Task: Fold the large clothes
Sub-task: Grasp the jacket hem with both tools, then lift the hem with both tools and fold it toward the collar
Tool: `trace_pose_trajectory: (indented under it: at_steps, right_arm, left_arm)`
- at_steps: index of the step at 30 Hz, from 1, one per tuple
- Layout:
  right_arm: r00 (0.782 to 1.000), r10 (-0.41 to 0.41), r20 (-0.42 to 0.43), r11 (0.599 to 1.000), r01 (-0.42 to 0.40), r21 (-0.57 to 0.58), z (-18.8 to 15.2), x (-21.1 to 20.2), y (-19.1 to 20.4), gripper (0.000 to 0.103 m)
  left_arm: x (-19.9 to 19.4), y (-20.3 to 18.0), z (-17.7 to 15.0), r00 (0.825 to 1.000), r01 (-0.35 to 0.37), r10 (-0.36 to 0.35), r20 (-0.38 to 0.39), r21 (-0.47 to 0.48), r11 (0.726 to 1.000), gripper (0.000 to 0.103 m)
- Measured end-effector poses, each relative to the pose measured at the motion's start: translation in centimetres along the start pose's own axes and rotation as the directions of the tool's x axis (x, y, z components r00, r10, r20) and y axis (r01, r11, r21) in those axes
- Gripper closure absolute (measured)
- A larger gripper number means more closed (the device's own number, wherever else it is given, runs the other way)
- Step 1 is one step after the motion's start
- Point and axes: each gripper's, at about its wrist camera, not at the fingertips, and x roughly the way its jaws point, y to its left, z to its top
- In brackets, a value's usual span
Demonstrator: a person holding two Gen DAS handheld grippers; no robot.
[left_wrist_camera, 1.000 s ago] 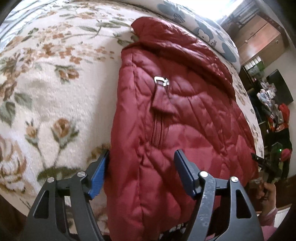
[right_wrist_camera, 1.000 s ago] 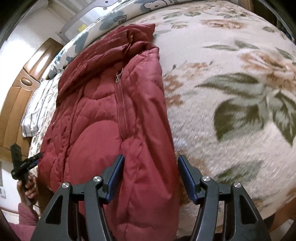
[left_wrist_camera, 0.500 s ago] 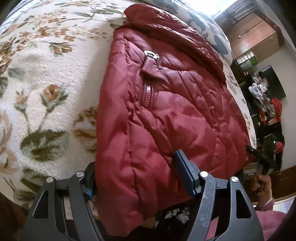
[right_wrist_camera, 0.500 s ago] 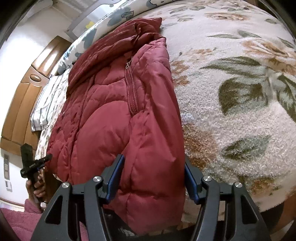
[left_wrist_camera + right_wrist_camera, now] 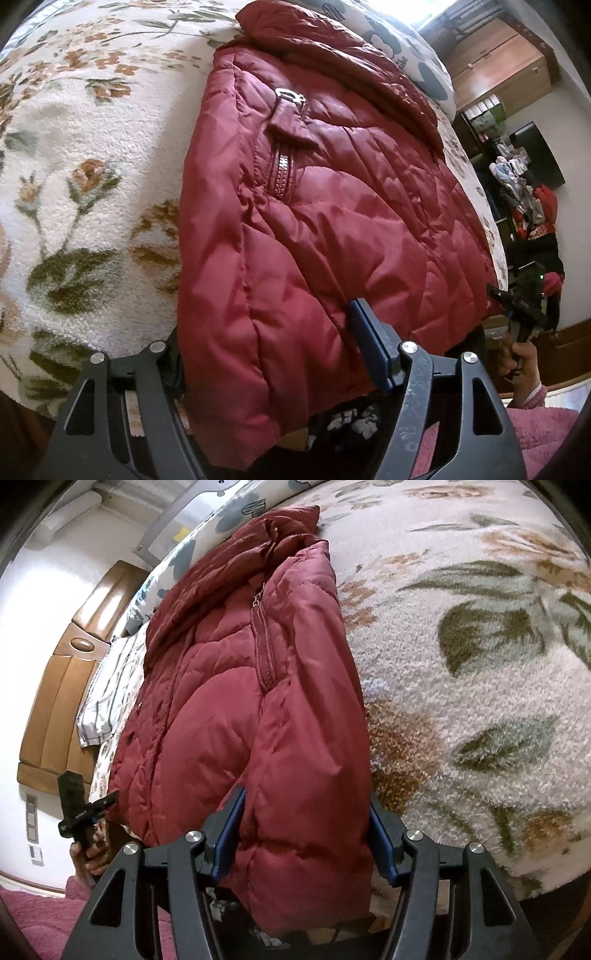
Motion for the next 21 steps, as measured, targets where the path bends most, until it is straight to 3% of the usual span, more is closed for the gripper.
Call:
trace_pose_trajectory:
  at_steps: [4,8,11,21]
  right_arm:
    - [1.000,0.011,-0.006,1.000,-0.011,-0.005,-0.1,0.0,-0.2,0.045]
    - [0.999,0.038,-0.002,0.999,-0.038,-0.018,-0.4,0.0,0.1,0.069]
    - [0.999,0.047,0.003,0.998,-0.046,-0.042,-0.6,-0.2,0.6,0.075]
    - [0.985,0.159,0.064,0.985,-0.154,-0.084,-0.3,-2.9,2.0,0.082]
  left_arm:
    - [0.0,-0.2,-0.1,1.000,0.004,-0.004,-0.001,0.019,1.000,0.031]
    - [-0.2,-1.1,-0.2,1.000,0.012,-0.013,0.007,0.074,0.997,0.066]
    - [-0.7,-1.3,-0.3,1.000,0.018,-0.019,0.020,0.083,0.996,0.078]
    - [-4.2,-2.2,0.2,0.991,0.063,-0.074,0.112,0.100,0.993,0.087]
